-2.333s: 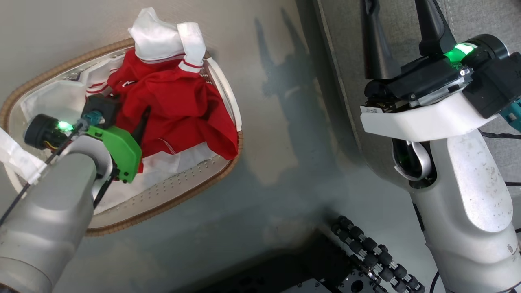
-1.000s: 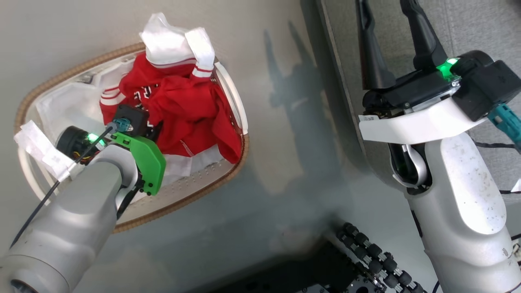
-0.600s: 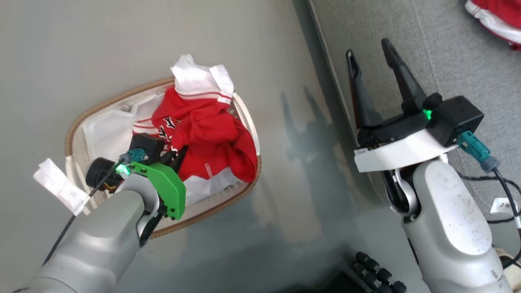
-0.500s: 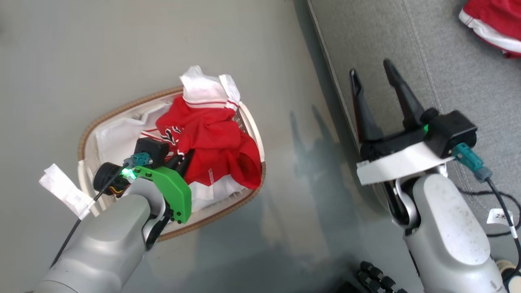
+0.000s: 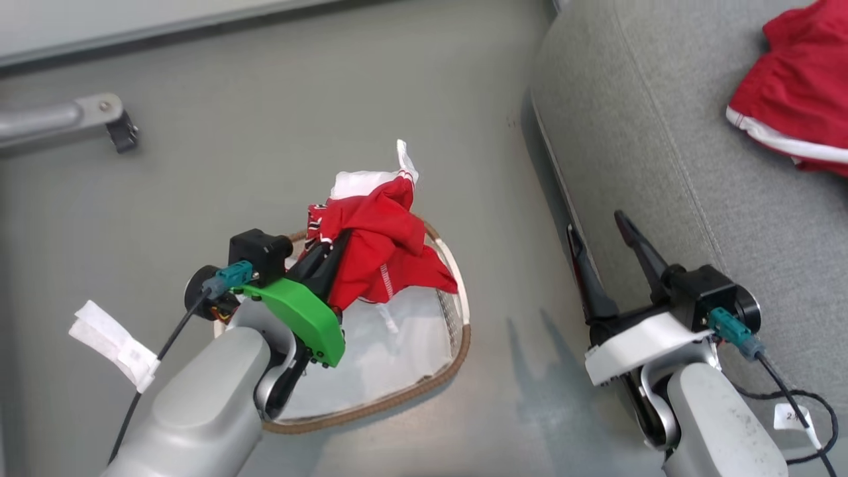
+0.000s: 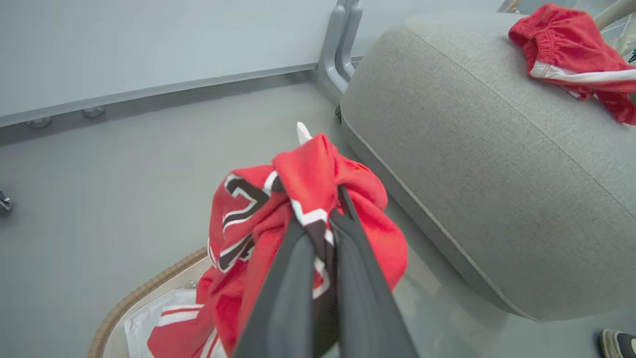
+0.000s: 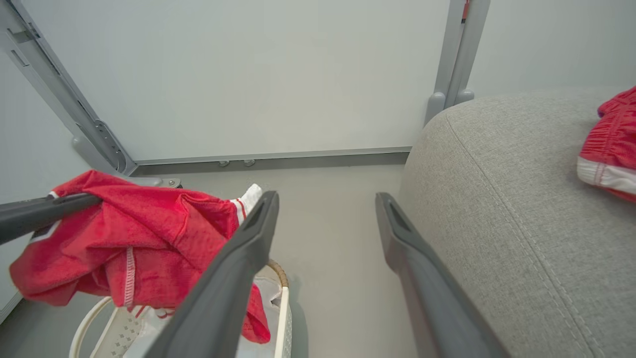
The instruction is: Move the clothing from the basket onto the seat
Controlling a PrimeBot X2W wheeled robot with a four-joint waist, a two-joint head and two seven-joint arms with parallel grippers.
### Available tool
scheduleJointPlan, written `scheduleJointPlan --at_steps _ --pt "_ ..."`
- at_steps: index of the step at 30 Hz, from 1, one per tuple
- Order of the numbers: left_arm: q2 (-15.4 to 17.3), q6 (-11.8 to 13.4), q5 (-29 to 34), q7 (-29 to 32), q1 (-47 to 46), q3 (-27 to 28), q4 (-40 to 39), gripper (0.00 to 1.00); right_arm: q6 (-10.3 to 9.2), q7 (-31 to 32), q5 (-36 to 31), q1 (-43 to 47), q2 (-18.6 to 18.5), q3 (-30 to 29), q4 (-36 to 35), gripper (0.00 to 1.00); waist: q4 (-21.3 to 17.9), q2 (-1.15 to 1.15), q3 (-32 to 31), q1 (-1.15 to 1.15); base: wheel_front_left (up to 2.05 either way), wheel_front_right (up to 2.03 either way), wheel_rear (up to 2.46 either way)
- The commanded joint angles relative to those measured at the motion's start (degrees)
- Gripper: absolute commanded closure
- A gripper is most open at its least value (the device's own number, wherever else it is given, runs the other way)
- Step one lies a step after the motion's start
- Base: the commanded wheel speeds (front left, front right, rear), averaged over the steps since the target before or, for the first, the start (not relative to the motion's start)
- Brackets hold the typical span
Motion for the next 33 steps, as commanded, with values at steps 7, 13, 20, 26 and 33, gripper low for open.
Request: scheduleJointPlan --at_steps 7,13,20,26,33 --pt "-1.2 -0.2 6.0 -0.2 2.9 5.1 -8.2 1.00 -0.06 -0.3 0.2 4.3 -0.3 -0.3 1.8 0.00 3.9 0.00 -11.5 0.00 0.00 0.00 0.00" --pt "-2.8 -0.2 8.3 -0.2 2.1 7.6 -15.0 1.00 -0.07 -0.3 -0.2 7.0 -0.3 -0.9 2.3 0.00 4.9 0.00 -14.5 0.00 0.00 0.00 0.00" --pt "-4.9 -0.2 10.2 -0.2 3.8 12.0 -20.6 1.00 -0.06 -0.3 -0.2 8.9 -0.2 -0.2 2.4 0.00 5.3 0.00 -16.7 0.00 0.00 0.00 0.00" --pt "-5.9 -0.2 11.5 -0.2 4.9 12.8 -22.8 1.00 -0.06 -0.3 -2.3 6.5 -0.2 7.1 -2.7 0.00 5.9 0.00 -17.1 0.00 0.00 0.00 0.00" --pt "-6.9 -0.2 12.1 -0.2 5.4 12.1 -23.5 1.00 -0.07 -0.3 -2.2 -0.7 -0.3 17.5 -4.2 0.00 6.8 0.00 -16.6 0.00 0.00 0.00 0.00"
